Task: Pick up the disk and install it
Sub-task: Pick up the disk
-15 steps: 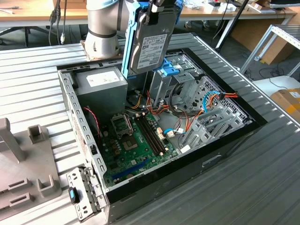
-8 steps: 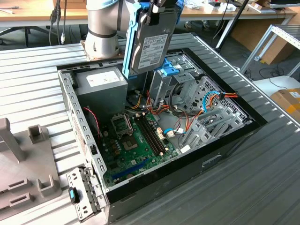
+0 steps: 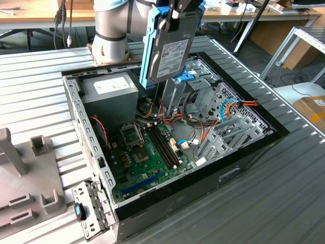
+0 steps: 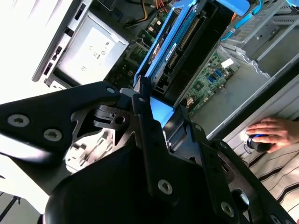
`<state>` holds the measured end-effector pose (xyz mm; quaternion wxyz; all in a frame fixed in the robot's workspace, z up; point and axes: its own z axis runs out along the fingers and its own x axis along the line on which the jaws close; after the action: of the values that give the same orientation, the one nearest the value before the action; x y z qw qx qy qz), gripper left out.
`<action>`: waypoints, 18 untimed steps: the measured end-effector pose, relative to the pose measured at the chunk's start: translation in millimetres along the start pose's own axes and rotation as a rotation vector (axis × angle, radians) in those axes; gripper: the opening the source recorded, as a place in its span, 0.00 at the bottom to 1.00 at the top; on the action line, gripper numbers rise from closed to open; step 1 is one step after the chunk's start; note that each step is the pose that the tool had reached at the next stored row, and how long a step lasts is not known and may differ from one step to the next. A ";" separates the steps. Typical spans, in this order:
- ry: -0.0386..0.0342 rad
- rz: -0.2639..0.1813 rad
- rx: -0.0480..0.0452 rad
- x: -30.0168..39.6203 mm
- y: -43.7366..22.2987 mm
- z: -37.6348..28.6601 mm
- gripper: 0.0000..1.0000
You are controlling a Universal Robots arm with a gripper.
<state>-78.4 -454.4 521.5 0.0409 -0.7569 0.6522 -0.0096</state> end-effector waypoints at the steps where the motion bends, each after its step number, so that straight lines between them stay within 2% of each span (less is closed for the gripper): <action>1: -0.0004 0.000 0.0022 3.2 0.5 0.0 0.37; 3: -0.0008 0.000 0.0051 8.9 1.3 -0.3 0.37; 6: -0.0012 0.000 0.0096 24.1 3.6 -0.6 0.37; 7: -0.0012 0.000 0.0099 26.0 3.9 -0.4 0.37; 13: 0.0015 0.027 0.0109 31.5 4.8 0.9 0.37; 18: 0.0020 0.032 0.0110 31.8 4.9 0.9 0.37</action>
<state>-78.4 -486.5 519.0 0.0445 -0.7462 0.6642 -0.0133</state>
